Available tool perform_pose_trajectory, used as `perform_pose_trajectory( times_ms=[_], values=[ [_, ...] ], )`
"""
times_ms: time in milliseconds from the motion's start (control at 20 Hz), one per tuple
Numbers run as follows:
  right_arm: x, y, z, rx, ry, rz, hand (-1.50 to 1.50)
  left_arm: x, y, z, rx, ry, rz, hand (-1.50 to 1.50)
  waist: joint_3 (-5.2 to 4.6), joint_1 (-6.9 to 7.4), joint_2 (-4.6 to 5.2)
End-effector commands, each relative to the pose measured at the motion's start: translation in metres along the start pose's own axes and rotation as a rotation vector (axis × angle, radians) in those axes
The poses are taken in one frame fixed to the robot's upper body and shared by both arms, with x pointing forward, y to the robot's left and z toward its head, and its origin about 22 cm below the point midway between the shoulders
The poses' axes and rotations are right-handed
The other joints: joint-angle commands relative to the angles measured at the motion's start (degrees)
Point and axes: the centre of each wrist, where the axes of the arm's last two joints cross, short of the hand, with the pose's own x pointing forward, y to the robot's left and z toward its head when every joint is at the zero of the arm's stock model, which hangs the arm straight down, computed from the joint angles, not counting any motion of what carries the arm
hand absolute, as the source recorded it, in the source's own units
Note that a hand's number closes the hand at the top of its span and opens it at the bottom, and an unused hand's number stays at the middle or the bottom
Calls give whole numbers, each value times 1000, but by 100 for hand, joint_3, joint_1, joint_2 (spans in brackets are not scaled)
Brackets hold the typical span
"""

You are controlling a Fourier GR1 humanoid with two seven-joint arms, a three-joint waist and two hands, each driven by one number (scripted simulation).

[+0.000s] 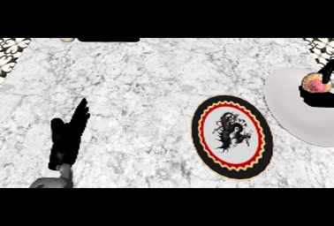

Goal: Pick the cupcake from the plate and place it in the plate

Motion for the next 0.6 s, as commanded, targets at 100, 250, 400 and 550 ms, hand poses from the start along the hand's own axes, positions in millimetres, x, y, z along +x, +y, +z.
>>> perform_pose_trajectory(
  times_ms=[100, 250, 400, 550],
  values=[
    [-42, 15, -23, 53, 70, 26, 150, -2, 0, -8, -9, -4, -11, 0, 2, 40, 20],
    [-53, 24, -26, 54, 84, 57, 150, 17, -14, 3, -2, -1, -3, 0, 4, 41, 11],
    [-71, 27, -33, 137, 106, 80, 150, -5, 4, 0, -8, -11, -9, 0, 3, 66, 24],
    [-96, 34, -29, 239, 150, 54, 150, 15, -15, -11, -9, -17, -2, 0, 10, 96, 53]
  ],
)
